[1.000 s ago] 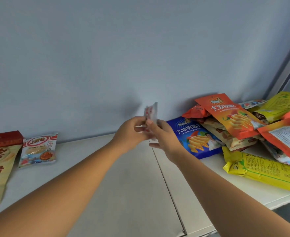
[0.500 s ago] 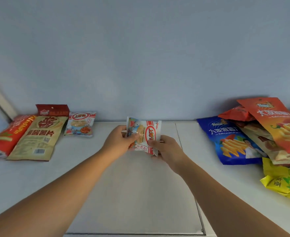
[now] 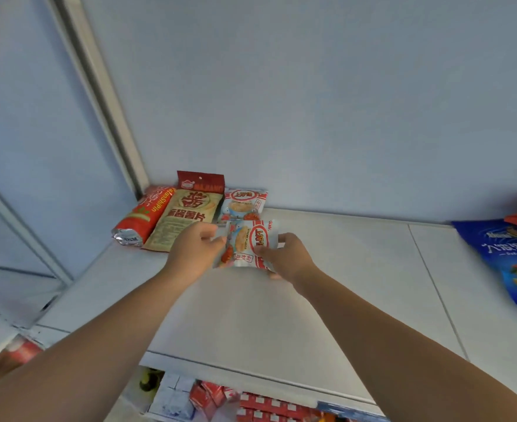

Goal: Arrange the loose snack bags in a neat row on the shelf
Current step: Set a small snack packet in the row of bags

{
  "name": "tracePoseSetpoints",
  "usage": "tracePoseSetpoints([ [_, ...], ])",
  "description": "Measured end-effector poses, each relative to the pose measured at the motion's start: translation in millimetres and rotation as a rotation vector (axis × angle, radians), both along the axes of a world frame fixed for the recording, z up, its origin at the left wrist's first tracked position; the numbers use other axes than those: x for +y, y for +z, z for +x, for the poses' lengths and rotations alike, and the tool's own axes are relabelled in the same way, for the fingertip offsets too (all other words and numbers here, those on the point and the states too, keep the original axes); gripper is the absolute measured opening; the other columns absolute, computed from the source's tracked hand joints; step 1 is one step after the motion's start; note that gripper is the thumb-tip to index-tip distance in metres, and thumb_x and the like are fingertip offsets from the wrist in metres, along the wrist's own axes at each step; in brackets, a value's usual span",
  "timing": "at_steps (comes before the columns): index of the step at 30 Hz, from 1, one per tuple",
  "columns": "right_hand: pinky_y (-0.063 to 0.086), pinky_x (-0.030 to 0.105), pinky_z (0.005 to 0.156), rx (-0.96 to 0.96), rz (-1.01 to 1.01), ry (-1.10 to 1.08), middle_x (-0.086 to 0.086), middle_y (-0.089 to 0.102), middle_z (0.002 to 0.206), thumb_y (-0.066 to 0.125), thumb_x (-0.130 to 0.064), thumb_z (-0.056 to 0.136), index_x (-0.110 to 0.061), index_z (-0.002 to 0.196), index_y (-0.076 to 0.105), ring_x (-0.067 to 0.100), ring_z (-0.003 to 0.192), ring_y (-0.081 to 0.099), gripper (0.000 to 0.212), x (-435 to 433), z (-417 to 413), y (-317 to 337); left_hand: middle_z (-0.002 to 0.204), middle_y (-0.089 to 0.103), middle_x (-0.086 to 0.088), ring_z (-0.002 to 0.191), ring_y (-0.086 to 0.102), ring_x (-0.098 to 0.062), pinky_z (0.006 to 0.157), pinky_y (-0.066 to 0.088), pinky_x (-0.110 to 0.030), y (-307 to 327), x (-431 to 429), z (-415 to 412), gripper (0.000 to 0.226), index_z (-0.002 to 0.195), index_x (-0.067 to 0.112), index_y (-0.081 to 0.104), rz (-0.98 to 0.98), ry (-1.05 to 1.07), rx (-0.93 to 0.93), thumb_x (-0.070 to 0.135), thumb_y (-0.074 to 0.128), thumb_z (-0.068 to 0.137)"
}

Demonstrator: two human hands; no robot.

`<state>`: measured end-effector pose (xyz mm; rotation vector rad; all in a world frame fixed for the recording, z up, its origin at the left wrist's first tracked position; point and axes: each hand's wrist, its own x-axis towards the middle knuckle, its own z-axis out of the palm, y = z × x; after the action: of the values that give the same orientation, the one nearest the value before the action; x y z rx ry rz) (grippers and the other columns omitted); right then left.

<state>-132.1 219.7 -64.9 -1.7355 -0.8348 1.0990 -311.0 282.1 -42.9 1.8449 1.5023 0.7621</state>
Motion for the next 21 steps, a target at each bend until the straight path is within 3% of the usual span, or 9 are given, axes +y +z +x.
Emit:
tracePoseSetpoints([
  [3, 0.056, 0.023, 0.059, -0.087, 0.005, -0.02, -0.005, 0.063, 0.106, 0.078, -0.036, 0.09, -0.019, 0.133, 0.047, 0.008, 0.079, 0.067, 0.056, 24, -23, -6, 0.12, 0.071, -0.001, 0.111, 0.066, -0.018, 0.098, 0.05, -0.034, -3, 9, -27, 0.03, 0.119, 0.014, 0.069, -0.01, -0.02, 0.004, 0.021, 0.07, 0.09],
  [7, 0.063, 0.04, 0.082, -0.367, -0.056, -0.051, -0.001, 0.068, 0.114, 0.073, -0.051, 0.088, -0.023, 0.118, 0.047, 0.02, 0.099, 0.07, 0.048, 40, -41, -20, 0.113, 0.071, 0.003, 0.108, 0.065, -0.014, 0.095, 0.051, -0.033, -7, 13, -43, 0.022, 0.113, 0.018, 0.071, 0.007, -0.087, -0.015, 0.022, 0.069, 0.091],
  [9, 0.058, 0.046, 0.095, -0.46, -0.076, -0.095, 0.003, 0.065, 0.123, 0.069, -0.06, 0.085, -0.019, 0.124, 0.051, 0.025, 0.112, 0.064, 0.06, 40, -48, -23, 0.113, 0.069, 0.006, 0.107, 0.062, -0.011, 0.091, 0.049, -0.03, -6, 13, -45, 0.021, 0.113, 0.019, 0.07, 0.043, -0.136, -0.003, 0.024, 0.068, 0.093],
  [12, 0.046, 0.044, 0.108, -0.508, -0.075, -0.148, 0.011, 0.054, 0.138, 0.063, -0.058, 0.091, -0.01, 0.143, 0.046, 0.032, 0.129, 0.051, 0.073, 32, -47, -18, 0.116, 0.068, 0.008, 0.107, 0.059, -0.007, 0.086, 0.042, -0.024, 0, 14, -39, 0.021, 0.115, 0.02, 0.069, 0.095, -0.213, 0.03, 0.023, 0.065, 0.094],
  [15, 0.047, 0.039, 0.104, -0.5, -0.05, -0.142, 0.009, 0.055, 0.141, 0.06, -0.053, 0.095, -0.012, 0.144, 0.049, 0.029, 0.131, 0.051, 0.064, 15, -28, -12, 0.12, 0.068, 0.007, 0.11, 0.06, -0.007, 0.085, 0.044, -0.024, 6, 11, -20, 0.024, 0.118, 0.02, 0.069, 0.107, -0.272, 0.031, 0.024, 0.064, 0.095],
  [18, 0.043, 0.028, 0.09, -0.518, -0.046, -0.151, 0.001, 0.062, 0.129, 0.061, -0.044, 0.098, -0.016, 0.132, 0.059, 0.023, 0.122, 0.058, 0.045, -14, 2, -7, 0.119, 0.069, 0.007, 0.107, 0.061, -0.007, 0.085, 0.047, -0.024, 8, 2, 11, 0.025, 0.119, 0.019, 0.069, 0.125, -0.335, 0.02, 0.024, 0.064, 0.095],
  [21, 0.042, 0.026, 0.084, -0.544, -0.036, -0.199, -0.004, 0.063, 0.118, 0.062, -0.039, 0.098, -0.017, 0.126, 0.061, 0.019, 0.113, 0.062, 0.036, -54, 36, -2, 0.119, 0.071, 0.006, 0.111, 0.064, -0.011, 0.09, 0.046, -0.023, 1, -15, 53, 0.022, 0.115, 0.019, 0.07, 0.116, -0.439, 0.001, 0.022, 0.067, 0.093],
])
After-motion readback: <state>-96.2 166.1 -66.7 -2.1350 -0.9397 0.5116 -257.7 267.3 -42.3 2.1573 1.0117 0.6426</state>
